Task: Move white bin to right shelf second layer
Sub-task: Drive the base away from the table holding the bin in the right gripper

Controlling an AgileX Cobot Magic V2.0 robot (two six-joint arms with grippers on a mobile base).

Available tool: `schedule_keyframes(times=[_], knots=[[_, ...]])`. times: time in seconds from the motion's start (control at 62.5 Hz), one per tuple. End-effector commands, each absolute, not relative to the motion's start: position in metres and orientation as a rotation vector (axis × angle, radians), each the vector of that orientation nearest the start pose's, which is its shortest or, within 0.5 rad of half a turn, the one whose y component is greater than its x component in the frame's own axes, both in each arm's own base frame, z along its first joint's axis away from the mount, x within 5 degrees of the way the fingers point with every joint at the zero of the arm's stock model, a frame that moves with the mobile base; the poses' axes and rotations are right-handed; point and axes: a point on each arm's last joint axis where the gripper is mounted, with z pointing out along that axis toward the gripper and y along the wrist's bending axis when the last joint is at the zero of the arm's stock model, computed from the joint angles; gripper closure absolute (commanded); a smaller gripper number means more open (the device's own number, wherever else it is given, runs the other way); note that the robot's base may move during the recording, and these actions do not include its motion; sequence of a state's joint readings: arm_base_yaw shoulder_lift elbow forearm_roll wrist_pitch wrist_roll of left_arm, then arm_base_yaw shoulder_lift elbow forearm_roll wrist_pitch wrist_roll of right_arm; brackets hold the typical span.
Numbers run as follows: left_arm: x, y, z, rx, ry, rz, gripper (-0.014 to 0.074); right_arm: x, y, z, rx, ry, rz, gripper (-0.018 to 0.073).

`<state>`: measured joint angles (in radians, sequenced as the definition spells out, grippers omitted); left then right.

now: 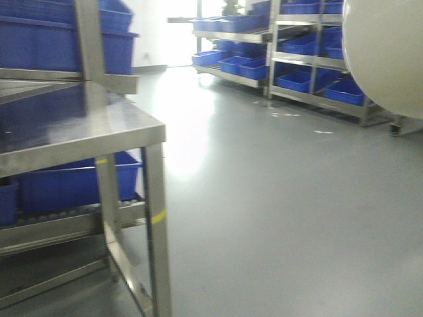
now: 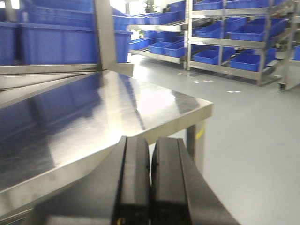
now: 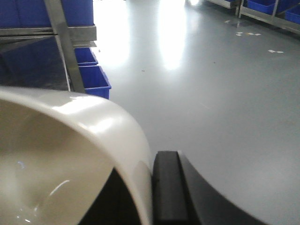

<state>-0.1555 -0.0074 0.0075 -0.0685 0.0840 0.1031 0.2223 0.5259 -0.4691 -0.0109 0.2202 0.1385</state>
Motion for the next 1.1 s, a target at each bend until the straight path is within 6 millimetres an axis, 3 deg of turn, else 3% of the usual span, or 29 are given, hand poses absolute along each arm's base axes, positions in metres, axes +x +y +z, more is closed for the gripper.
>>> schedule_keyframes(times=[0.0,1.088], knots=[[0.0558,-0.0090,0.1994,0.139,1.501,-0.107,0.0512,0.1141,0.0250,0.3295,-0.075,1.639,0.260,0.0503],[0.0558,-0.0090,0.1994,0.139,1.501,-0.107,0.0512,0.1141,0.0250,0.3295,-0.075,1.639,0.260,0.0503]])
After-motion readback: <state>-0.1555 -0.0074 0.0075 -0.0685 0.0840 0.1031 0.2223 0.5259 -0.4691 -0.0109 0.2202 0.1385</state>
